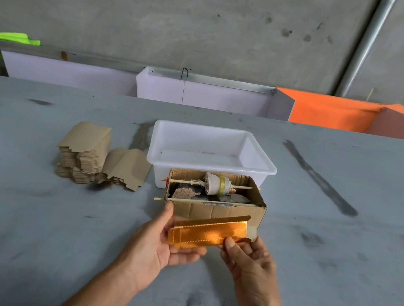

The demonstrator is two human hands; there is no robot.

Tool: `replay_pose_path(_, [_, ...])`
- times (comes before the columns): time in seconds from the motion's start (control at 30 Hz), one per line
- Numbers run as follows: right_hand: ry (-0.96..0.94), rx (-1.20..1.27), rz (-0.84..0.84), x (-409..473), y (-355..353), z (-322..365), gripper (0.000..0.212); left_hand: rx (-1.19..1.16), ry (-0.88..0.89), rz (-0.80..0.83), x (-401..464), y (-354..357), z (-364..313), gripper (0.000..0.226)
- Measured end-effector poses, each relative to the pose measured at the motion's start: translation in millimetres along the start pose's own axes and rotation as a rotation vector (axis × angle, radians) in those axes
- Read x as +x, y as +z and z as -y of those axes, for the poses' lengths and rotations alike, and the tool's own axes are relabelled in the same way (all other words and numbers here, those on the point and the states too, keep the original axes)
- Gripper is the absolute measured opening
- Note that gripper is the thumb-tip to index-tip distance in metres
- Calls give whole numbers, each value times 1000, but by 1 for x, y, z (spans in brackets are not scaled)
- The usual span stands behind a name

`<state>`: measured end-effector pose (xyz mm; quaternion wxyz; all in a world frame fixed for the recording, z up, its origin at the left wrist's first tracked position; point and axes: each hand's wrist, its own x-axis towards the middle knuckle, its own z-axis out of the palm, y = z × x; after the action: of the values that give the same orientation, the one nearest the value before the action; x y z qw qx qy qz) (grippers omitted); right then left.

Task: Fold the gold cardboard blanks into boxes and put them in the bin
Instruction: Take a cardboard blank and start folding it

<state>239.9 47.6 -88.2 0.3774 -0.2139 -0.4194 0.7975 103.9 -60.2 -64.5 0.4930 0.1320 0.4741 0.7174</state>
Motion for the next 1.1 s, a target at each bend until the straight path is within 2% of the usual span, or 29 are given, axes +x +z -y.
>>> replay_pose_path(0.13, [27, -65, 45, -3, -1, 2, 29, 60, -161, 56, -2, -1, -5, 38])
replay_pose_path(0.23, [87, 9, 0, -5, -1, 1, 35, 92, -201, 90, -2, 1, -5, 37])
replay_pose_path(0.4, [95, 38, -62, -9, 5, 2, 50, 164, -142, 94, -2, 2, -2, 13])
replay_pose_path(0.47, [94, -14, -78, -10, 9, 1, 58, 208, -82, 82, -2, 4, 1, 14])
replay_pose_path(0.53, [100, -6, -89, -12, 11, 0, 53, 215, -13, 22, -1, 6, 3, 23])
replay_pose_path(0.6, [111, 28, -45, -13, 13, -2, 38, 232, 53, -38, -1, 9, 5, 30])
replay_pose_path(0.67, [114, 37, 7, -16, 17, -4, 30, 249, 102, -83, -2, 11, 7, 29])
replay_pose_path(0.77, [103, 68, 11, -19, 19, -7, 27, 296, 140, -114, -2, 12, 9, 22])
replay_pose_path(0.9, [114, -14, -15, -19, 20, -9, 18, 361, 182, -134, -3, 13, 8, 22])
replay_pose_path(1.1, [124, 72, -21, -19, 22, -10, 16, 452, 202, -159, -3, 13, 10, 25])
